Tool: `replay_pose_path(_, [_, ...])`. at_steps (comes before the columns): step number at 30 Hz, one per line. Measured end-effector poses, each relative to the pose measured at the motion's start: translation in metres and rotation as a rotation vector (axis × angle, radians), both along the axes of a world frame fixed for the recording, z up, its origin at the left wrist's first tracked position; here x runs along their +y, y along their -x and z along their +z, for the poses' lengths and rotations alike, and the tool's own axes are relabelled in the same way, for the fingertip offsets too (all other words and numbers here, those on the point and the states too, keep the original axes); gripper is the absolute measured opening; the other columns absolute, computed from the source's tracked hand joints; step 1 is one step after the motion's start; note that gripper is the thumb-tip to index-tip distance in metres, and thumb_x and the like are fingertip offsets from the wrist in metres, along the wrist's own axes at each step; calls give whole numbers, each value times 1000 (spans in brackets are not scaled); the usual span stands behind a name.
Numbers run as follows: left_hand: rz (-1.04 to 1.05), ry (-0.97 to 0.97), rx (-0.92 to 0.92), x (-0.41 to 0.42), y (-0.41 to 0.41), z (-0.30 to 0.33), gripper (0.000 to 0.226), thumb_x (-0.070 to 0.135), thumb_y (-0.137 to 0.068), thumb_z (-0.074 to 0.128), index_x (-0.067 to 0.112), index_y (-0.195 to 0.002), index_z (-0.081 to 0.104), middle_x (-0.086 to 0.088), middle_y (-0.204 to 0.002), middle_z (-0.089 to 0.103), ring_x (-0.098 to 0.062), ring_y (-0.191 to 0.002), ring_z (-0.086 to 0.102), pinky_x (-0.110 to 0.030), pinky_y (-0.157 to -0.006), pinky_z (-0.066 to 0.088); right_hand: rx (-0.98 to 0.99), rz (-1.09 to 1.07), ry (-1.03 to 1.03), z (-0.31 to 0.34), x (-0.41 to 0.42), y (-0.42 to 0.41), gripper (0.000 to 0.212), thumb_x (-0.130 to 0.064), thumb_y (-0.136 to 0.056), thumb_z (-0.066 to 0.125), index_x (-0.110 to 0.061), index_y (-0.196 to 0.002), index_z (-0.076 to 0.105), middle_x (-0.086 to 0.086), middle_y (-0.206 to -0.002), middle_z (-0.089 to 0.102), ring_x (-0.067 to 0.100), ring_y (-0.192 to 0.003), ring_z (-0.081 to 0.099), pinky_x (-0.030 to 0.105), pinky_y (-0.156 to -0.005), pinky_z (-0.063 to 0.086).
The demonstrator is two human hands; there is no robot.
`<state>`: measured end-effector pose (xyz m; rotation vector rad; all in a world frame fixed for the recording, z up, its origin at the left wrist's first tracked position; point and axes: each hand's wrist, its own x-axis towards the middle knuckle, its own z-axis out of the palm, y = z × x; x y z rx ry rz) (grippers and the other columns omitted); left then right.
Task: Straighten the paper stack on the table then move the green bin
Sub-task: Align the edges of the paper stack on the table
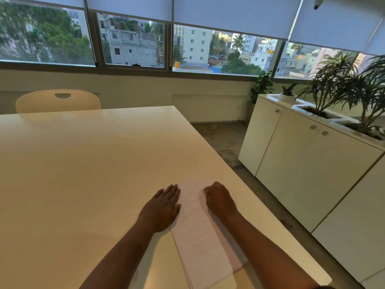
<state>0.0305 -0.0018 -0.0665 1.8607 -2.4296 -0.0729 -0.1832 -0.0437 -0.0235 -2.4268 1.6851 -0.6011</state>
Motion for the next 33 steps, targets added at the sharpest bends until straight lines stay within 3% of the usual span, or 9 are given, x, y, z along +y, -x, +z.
replay_pose_path(2, [4, -4, 2, -1, 2, 0, 60, 43, -105, 11, 15, -156, -4, 1, -165, -8, -9, -150, -12, -27, -121, -7, 7, -6, 9, -2, 0, 0, 31, 0, -90, 44, -6, -104, 71, 15, -106, 63, 30, -98, 62, 30, -86, 47])
replay_pose_path(5, [6, -3, 20, -2, 0, -1, 60, 43, -105, 12, 17, -157, -3, 3, -164, -9, -8, -149, -14, -26, -120, -8, 89, 211, 62, -10, 20, -22, 21, -4, -90, 50, -6, -94, 71, 15, -93, 65, 27, -83, 64, 26, -70, 48])
replay_pose_path(7, [5, 2, 24, -1, 1, -2, 60, 44, -105, 11, 18, -156, -4, 4, -163, -10, -7, -148, -16, -25, -119, -10, 101, 261, 81, -8, 17, -18, 24, -5, -91, 48, -7, -95, 72, 14, -91, 66, 27, -83, 63, 28, -71, 49])
replay_pose_path(12, [10, 5, 39, 0, 2, 0, 60, 44, -105, 12, 18, -156, -5, 6, -162, -11, -6, -146, -18, -24, -119, -10, 71, 81, 73, 2, -3, 6, 30, -2, -89, 43, -7, -100, 70, 15, -97, 66, 29, -91, 61, 33, -79, 50])
replay_pose_path(16, [11, 9, 51, 0, 1, -1, 60, 45, -105, 12, 19, -156, -4, 7, -162, -11, -5, -146, -18, -24, -119, -10, 34, 215, 72, -7, 23, -11, 23, -8, -91, 48, -9, -89, 71, 13, -88, 66, 25, -79, 62, 27, -69, 47])
replay_pose_path(21, [9, 9, 34, -1, 0, -3, 60, 46, -104, 11, 20, -155, -7, 7, -162, -11, -5, -147, -17, -23, -118, -11, -20, 58, 25, 1, -3, 21, 29, -10, -96, 42, -7, -99, 70, 14, -101, 64, 26, -93, 61, 28, -81, 46])
replay_pose_path(27, [14, 11, 26, -4, -1, -6, 60, 47, -104, 11, 20, -156, -5, 6, -163, -9, -5, -147, -15, -24, -120, -8, 20, 265, -22, -1, 20, 0, 27, -9, -94, 47, -5, -88, 73, 18, -87, 65, 26, -75, 62, 28, -69, 50])
replay_pose_path(31, [6, 17, 19, -4, -1, -6, 60, 47, -104, 10, 21, -156, -6, 6, -163, -9, -5, -147, -15, -24, -119, -9, -31, 54, -42, 6, -2, 21, 26, -4, -93, 44, 0, -88, 69, 18, -95, 62, 29, -87, 60, 27, -69, 40])
replay_pose_path(33, [8, 17, 25, -4, -1, -6, 60, 47, -104, 10, 20, -156, -6, 6, -163, -9, -4, -147, -15, -23, -119, -10, -41, 85, -36, 4, 3, 12, 26, -3, -92, 43, -1, -88, 69, 17, -95, 62, 28, -86, 59, 24, -68, 38])
